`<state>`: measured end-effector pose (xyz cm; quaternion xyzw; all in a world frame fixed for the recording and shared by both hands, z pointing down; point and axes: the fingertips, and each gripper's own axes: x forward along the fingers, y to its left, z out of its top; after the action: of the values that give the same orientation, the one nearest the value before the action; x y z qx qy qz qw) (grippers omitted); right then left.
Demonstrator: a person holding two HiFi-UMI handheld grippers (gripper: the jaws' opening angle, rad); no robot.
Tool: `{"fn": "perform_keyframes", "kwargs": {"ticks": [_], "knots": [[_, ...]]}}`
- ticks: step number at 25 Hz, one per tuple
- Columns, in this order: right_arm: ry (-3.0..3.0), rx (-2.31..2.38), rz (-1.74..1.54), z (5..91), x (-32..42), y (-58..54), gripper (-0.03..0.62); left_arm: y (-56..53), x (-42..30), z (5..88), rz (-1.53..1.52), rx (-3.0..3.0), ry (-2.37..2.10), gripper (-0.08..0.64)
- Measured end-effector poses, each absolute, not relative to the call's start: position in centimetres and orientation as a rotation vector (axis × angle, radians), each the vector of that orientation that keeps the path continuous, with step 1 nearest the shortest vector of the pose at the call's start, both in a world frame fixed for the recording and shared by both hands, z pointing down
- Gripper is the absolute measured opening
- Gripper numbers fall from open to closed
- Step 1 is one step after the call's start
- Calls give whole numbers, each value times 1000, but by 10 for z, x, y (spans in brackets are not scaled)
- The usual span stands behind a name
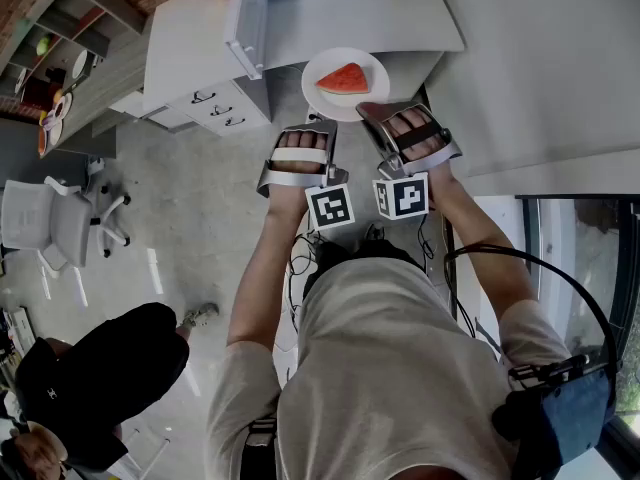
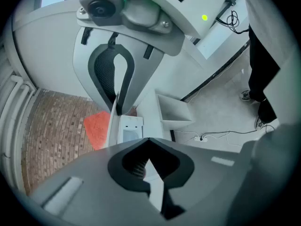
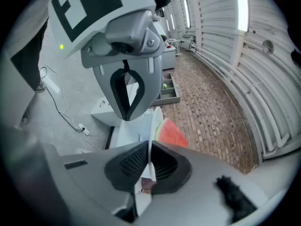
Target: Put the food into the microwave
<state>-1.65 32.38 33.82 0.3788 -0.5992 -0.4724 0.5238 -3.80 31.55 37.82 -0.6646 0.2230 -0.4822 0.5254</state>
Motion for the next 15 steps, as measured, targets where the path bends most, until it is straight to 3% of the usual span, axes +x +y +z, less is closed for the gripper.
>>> {"fn": "perform_keyframes", "kwargs": {"ticks": [15], "knots": [[-1438,910,-1137,338,-16,326,18,317,-37,379,-1159,-1599,531,8]]}}
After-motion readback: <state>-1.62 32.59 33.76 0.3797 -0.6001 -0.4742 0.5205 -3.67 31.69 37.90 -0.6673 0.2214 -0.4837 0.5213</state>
